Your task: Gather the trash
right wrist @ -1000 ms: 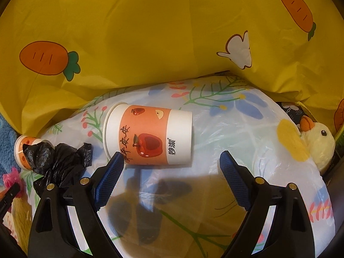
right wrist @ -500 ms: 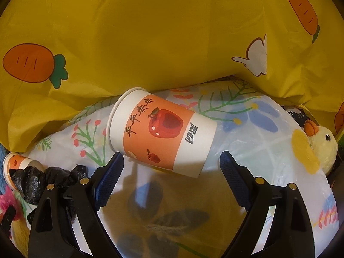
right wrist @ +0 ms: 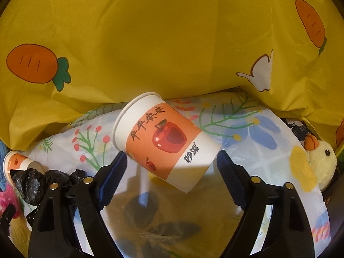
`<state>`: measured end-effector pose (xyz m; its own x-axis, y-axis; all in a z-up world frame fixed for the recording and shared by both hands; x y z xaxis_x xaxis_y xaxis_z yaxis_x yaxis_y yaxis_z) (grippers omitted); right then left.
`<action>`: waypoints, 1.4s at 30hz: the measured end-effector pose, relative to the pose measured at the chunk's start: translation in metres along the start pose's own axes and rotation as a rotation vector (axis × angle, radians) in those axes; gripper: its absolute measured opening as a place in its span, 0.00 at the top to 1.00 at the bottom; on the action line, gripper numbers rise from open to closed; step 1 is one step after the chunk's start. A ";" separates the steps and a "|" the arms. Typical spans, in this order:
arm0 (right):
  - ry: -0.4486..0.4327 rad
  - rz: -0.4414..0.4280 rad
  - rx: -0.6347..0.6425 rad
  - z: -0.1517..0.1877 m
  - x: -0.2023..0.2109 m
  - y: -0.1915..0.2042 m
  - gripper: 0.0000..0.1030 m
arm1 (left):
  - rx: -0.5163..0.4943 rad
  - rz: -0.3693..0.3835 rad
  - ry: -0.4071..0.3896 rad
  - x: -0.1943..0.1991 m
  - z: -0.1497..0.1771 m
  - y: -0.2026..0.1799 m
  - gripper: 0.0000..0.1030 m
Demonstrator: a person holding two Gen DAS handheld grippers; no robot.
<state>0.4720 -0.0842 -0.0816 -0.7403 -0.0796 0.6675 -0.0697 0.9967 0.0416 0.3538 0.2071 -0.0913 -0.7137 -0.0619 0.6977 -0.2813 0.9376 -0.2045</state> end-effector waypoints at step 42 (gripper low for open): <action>-0.077 -0.229 0.164 0.041 0.136 -0.005 0.94 | -0.098 0.114 -0.072 0.061 0.012 -0.047 0.61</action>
<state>0.3445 -0.1011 -0.0214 -0.7411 -0.3093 0.5960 -0.3431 0.9374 0.0599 0.3156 0.1548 -0.0476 -0.7827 0.0258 0.6219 -0.1345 0.9685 -0.2095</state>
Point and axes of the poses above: each gripper's, at about its wrist camera, not at the fingertips, and x roughly against the way its jaws point, y to its left, z to its underside, the point moved 3 cm from there along -x, roughly the way its jaws point, and after that the axes turned 2 degrees about x, right-handed, at the moved point
